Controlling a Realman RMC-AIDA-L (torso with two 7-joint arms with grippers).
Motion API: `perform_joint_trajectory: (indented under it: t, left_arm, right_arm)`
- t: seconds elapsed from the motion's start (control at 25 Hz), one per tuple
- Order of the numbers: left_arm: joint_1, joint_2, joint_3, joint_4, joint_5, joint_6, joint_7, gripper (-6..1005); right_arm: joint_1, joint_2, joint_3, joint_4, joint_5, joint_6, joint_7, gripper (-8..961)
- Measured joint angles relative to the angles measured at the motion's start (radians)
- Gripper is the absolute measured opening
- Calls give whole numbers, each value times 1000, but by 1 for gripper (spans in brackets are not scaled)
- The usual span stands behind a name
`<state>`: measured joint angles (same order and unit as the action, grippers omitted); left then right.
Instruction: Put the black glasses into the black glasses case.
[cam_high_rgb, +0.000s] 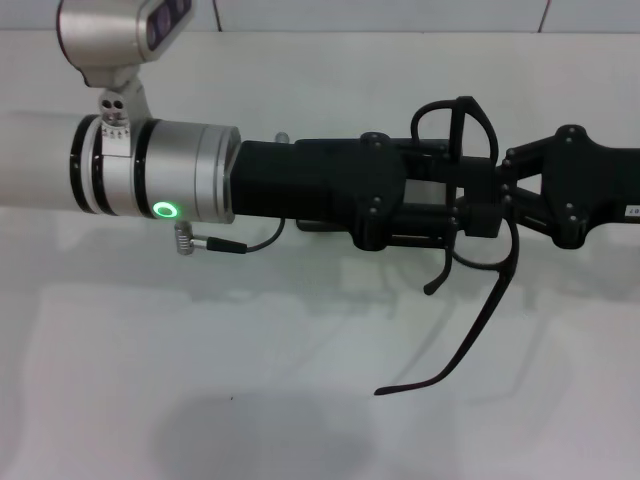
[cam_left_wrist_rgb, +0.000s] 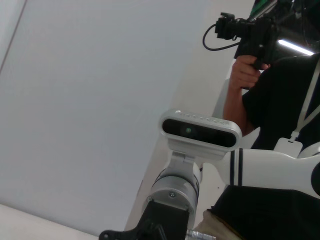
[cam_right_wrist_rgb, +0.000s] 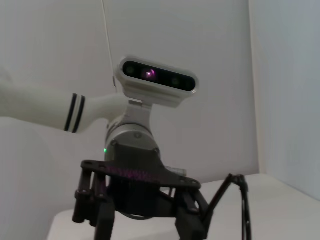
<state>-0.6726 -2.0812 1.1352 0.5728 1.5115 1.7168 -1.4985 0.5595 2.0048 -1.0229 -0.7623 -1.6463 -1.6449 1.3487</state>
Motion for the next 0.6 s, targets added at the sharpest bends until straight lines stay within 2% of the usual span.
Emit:
perform_joint_trajectory:
  t: [0.36, 0.6]
  left_arm:
    - [-3, -4, 1, 2, -17, 61, 0, 603]
    - [-3, -5, 1, -4, -26, 82, -7, 603]
  right_arm:
    - [14, -10, 10, 84, 7, -6, -3, 91]
    - [13, -2, 11, 101, 12, -1, -44, 89]
